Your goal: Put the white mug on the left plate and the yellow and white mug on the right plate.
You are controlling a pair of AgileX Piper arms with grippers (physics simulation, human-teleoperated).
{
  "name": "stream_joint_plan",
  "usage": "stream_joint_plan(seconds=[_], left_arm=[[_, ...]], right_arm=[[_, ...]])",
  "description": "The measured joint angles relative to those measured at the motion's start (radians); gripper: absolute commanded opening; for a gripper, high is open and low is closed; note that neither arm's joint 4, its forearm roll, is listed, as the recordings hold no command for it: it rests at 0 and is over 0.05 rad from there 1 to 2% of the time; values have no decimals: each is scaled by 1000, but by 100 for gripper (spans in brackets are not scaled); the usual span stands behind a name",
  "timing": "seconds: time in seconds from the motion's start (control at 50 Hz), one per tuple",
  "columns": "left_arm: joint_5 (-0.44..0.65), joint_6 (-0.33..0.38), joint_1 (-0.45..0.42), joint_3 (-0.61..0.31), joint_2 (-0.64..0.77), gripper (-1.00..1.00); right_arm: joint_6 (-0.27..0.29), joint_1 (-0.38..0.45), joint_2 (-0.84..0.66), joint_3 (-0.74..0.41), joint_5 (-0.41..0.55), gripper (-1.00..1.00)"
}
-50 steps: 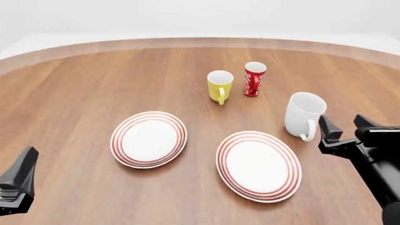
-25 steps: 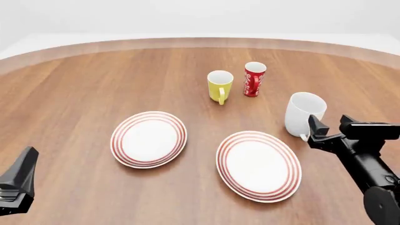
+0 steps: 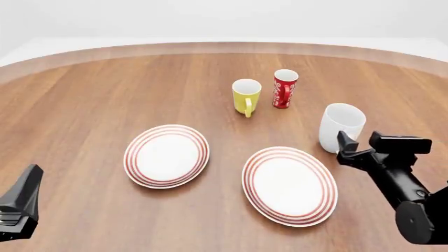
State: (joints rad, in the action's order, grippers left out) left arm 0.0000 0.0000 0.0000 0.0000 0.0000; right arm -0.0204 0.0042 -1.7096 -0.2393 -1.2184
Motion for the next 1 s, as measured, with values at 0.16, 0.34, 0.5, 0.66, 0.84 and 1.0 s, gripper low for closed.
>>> stream_joint_plan(seconds=[0.16, 0.34, 0.5, 0.66, 0.84, 1.0], left_arm=[[0, 0, 0, 0, 0, 100], [0, 0, 0, 0, 0, 100], [0, 0, 0, 0, 0, 100], [0, 0, 0, 0, 0, 100], [0, 0, 0, 0, 0, 100], [0, 0, 0, 0, 0, 100]], right_arm=[[-11, -5, -55, -18, -1, 100], [-15, -12, -104, -35, -1, 100], [-21, -9, -117, -40, -2, -100], [-23, -11, -107, -33, -1, -100], [-25, -13, -58, -9, 1, -100], [-24, 1, 34, 19, 22, -100]])
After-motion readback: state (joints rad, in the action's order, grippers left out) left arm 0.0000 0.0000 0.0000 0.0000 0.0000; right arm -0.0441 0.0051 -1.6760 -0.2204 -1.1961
